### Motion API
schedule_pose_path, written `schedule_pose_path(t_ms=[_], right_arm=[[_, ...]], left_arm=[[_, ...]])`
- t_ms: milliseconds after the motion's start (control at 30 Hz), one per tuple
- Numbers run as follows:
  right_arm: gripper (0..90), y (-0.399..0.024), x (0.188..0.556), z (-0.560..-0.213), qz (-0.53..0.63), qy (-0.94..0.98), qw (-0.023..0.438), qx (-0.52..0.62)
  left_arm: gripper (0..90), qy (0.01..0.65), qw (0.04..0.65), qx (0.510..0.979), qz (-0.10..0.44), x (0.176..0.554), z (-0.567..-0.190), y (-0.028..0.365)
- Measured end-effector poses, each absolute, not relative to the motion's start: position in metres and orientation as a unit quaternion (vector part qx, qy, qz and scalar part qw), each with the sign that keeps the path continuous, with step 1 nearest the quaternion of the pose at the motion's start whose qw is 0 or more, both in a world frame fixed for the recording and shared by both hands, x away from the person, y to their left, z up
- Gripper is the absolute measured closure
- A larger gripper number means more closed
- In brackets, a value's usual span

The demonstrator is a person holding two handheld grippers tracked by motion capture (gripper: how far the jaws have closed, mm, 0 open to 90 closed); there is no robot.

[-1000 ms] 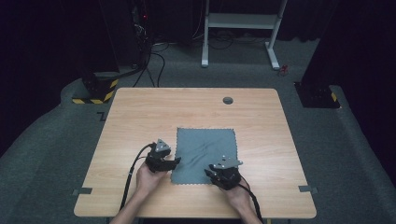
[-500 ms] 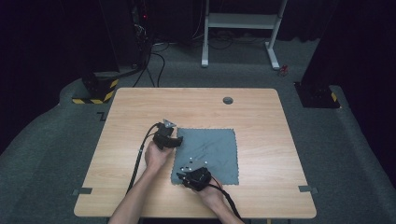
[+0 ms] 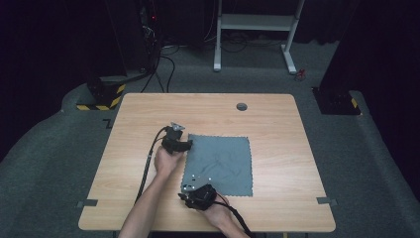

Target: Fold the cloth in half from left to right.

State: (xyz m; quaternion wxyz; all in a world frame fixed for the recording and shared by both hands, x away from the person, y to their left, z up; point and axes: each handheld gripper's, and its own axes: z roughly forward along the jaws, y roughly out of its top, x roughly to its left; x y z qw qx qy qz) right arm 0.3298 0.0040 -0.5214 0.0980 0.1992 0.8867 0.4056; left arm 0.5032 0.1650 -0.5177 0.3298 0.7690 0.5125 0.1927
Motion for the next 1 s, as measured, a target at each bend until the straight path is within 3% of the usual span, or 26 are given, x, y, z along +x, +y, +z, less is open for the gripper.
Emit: schedule_pose_path(t_ms=[200,333,667,833,1000], right_arm=[[62.5,0.008,0.327,-0.525,0.389,0.895,0.105,0.194],[67.6,0.007,0.327,-0.525,0.390,0.893,0.111,0.198],[88.7,0.007,0.325,-0.524,0.376,0.893,0.137,0.207],[90.0,0.007,0.325,-0.524,0.378,0.892,0.142,0.205],[90.0,0.004,0.325,-0.522,0.383,0.890,0.131,0.211]], left_arm=[[42.1,0.510,0.328,0.771,0.196,0.510,-0.518,0.159],[44.7,0.503,0.313,0.781,0.197,0.518,-0.515,0.150],[74.5,0.497,0.321,0.784,0.186,0.519,-0.514,0.148],[89.2,0.510,0.328,0.779,0.159,0.522,-0.513,0.157],[90.0,0.507,0.332,0.779,0.161,0.524,-0.512,0.159]])
